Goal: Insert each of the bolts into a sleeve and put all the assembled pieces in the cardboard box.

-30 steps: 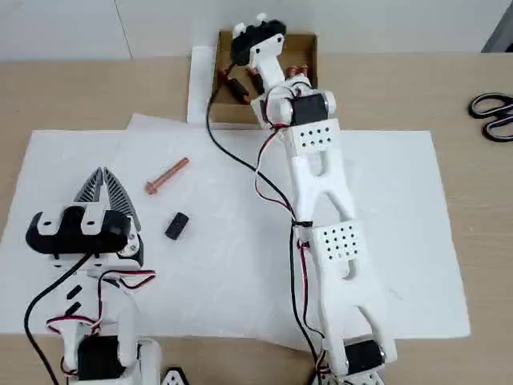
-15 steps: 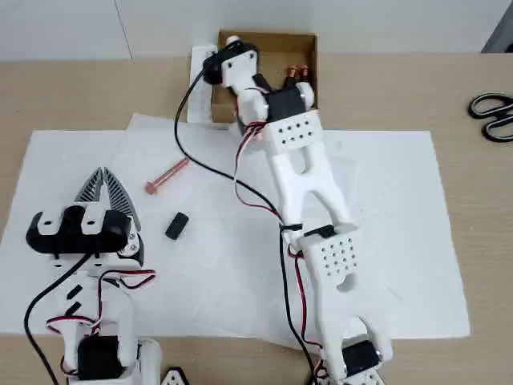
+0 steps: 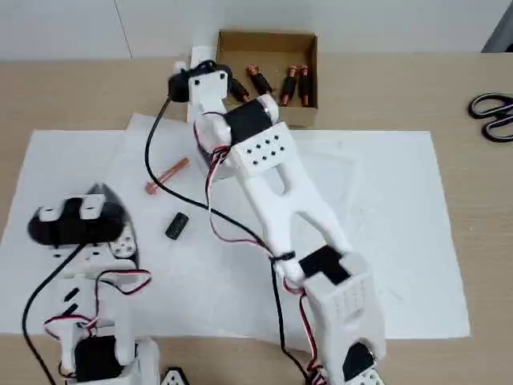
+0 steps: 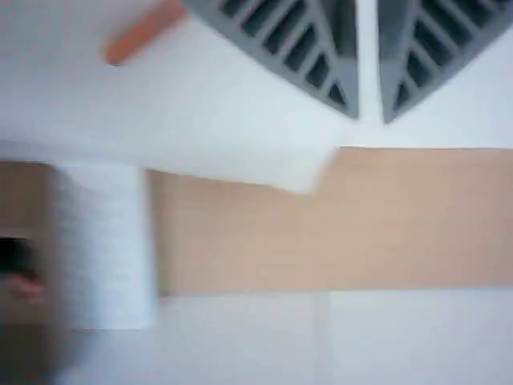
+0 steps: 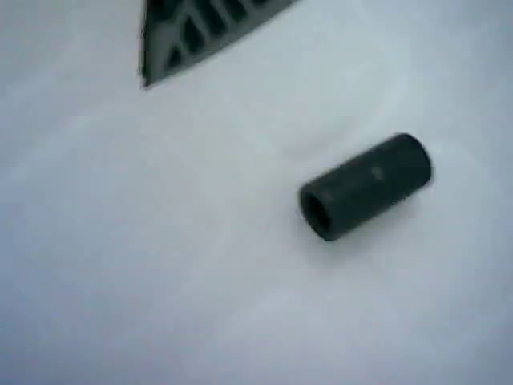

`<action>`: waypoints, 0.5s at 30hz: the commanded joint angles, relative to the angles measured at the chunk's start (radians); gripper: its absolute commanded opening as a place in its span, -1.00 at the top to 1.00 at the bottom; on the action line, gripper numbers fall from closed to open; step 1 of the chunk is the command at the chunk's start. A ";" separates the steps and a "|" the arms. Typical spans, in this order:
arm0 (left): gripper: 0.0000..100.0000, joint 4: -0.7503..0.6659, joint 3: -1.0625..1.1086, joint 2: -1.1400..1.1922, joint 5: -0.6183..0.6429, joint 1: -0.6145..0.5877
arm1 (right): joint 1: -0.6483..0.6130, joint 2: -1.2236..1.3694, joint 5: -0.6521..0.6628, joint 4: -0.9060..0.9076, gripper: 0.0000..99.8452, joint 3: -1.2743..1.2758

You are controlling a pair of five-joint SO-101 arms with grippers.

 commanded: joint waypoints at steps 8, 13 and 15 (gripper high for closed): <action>0.99 0.008 -0.047 -0.012 -0.002 -0.505 | -0.110 -0.021 -0.520 0.001 0.61 0.006; 0.99 0.026 -0.042 -0.012 -0.002 -0.641 | -0.292 0.041 -0.597 0.001 0.61 0.006; 0.99 0.069 -0.042 -0.012 -0.002 -0.663 | -0.341 0.064 -0.637 -0.001 0.61 0.006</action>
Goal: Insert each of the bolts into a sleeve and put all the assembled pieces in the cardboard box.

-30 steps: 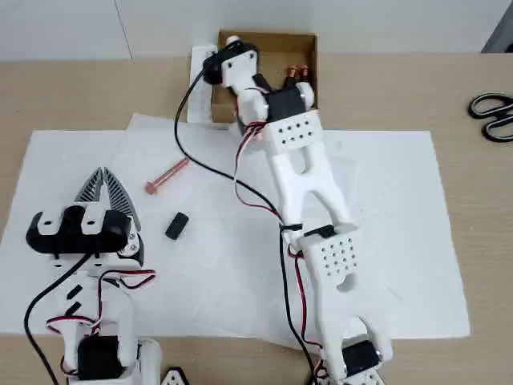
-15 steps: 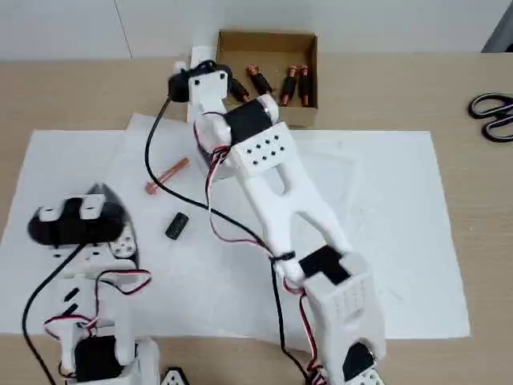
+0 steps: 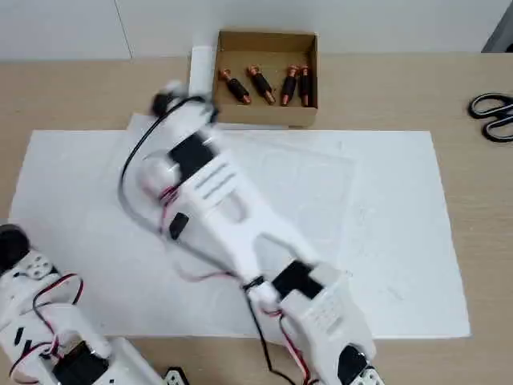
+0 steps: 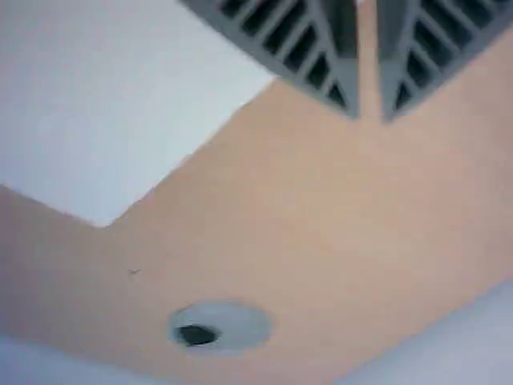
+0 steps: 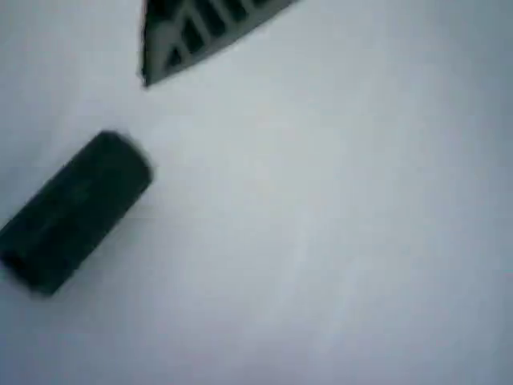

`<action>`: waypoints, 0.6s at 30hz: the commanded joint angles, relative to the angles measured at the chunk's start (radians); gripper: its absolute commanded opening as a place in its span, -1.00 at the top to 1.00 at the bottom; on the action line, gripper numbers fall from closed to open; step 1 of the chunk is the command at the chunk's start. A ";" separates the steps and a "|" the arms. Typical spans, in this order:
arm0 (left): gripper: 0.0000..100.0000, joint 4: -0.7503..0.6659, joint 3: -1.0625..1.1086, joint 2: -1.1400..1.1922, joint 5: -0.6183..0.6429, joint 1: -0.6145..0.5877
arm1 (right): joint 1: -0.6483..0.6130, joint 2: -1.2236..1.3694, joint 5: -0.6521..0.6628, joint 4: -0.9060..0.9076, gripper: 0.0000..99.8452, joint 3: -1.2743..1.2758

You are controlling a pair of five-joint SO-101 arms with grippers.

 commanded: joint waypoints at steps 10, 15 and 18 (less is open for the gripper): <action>0.99 0.141 -0.042 -0.012 -0.005 -0.074 | -0.090 0.165 -0.143 -0.025 0.61 -0.011; 0.99 0.141 -0.042 -0.012 -0.005 -0.072 | -0.076 0.200 -0.141 -0.136 0.61 -0.011; 0.99 0.141 -0.042 -0.012 -0.005 -0.072 | -0.068 0.200 -0.143 -0.219 0.61 -0.011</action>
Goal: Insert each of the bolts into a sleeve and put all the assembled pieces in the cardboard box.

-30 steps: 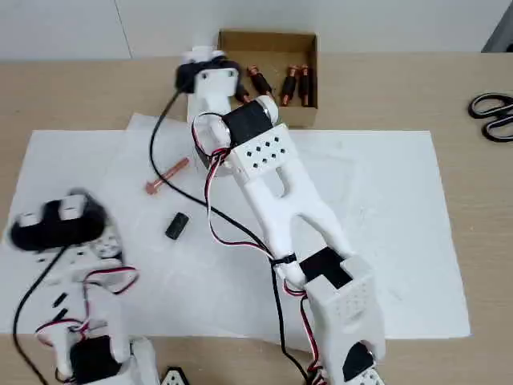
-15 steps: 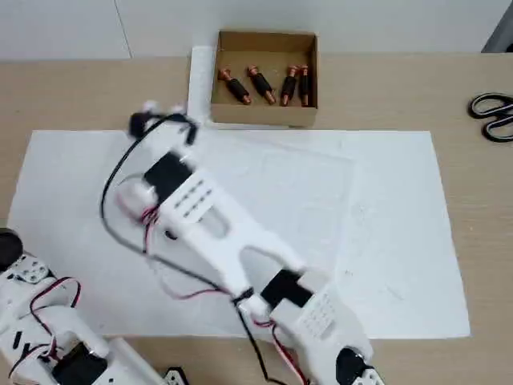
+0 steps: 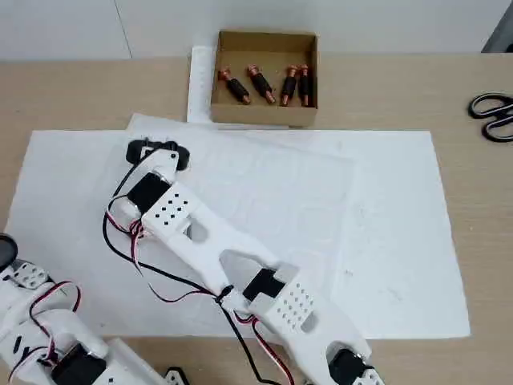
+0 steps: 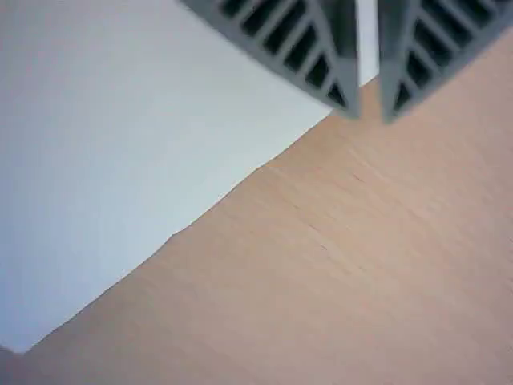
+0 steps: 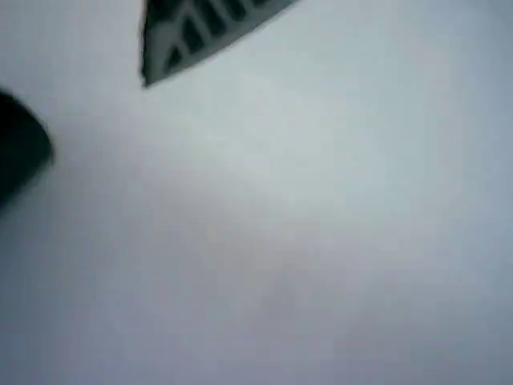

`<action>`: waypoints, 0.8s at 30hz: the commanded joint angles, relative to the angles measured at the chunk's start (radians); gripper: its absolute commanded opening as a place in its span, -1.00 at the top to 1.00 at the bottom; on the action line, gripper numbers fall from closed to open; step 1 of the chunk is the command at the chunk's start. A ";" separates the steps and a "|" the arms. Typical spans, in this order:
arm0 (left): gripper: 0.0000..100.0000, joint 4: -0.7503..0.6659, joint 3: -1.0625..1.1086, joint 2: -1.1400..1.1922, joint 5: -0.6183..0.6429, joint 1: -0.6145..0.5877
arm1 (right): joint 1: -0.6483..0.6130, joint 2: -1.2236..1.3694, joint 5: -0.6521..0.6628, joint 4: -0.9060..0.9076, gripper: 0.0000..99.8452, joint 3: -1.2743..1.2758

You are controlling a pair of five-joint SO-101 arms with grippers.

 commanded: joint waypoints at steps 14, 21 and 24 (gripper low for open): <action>0.99 0.002 -0.044 -0.012 -0.002 -0.006 | 0.091 0.061 -0.009 -0.093 0.62 -0.009; 0.99 0.002 -0.044 -0.012 -0.002 -0.006 | 0.142 0.058 -0.009 -0.064 0.62 -0.011; 0.99 0.002 -0.044 -0.012 -0.002 -0.003 | 0.142 0.062 -0.009 -0.061 0.62 -0.011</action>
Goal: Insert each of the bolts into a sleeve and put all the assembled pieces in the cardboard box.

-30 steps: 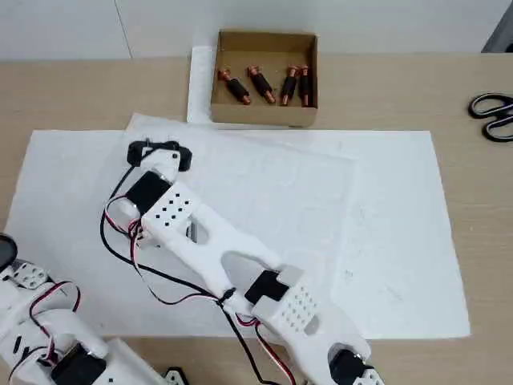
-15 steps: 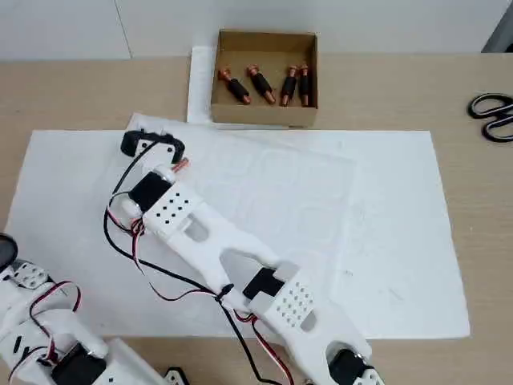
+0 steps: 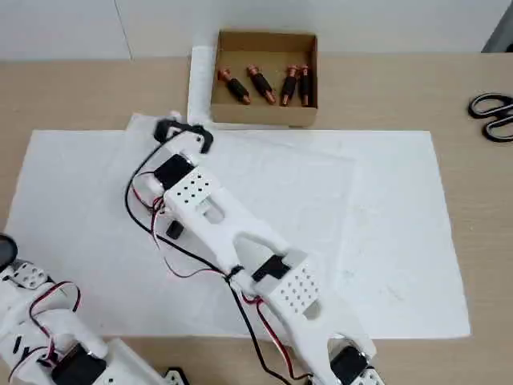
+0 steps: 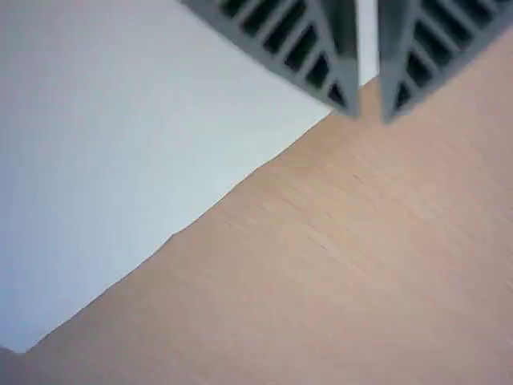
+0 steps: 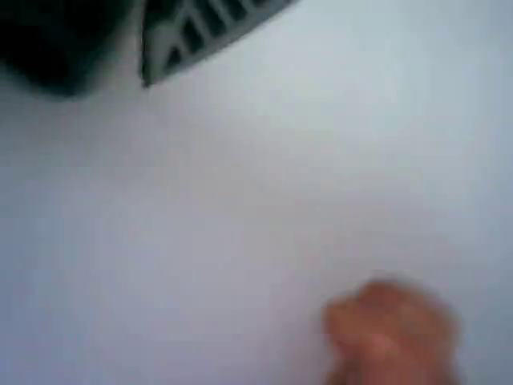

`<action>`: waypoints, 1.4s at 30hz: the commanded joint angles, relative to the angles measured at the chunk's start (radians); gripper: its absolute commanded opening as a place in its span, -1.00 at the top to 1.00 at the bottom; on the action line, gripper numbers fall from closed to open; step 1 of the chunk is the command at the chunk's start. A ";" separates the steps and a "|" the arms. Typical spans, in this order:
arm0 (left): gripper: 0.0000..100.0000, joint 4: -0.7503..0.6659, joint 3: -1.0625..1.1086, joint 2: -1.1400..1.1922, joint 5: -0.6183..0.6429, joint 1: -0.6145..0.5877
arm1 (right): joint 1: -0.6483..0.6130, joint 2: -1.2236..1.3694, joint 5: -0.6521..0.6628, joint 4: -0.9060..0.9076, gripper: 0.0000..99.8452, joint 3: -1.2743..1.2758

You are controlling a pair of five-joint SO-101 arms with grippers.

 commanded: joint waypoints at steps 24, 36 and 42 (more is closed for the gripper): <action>0.99 0.002 -0.045 -0.012 -0.002 -0.003 | -0.050 -0.113 -0.006 0.064 0.62 -0.011; 0.99 0.002 -0.045 -0.012 -0.002 -0.003 | -0.053 -0.074 -0.005 0.067 0.62 -0.003; 0.99 0.002 -0.045 -0.012 -0.002 -0.003 | -0.058 -0.033 -0.005 0.067 0.73 -0.005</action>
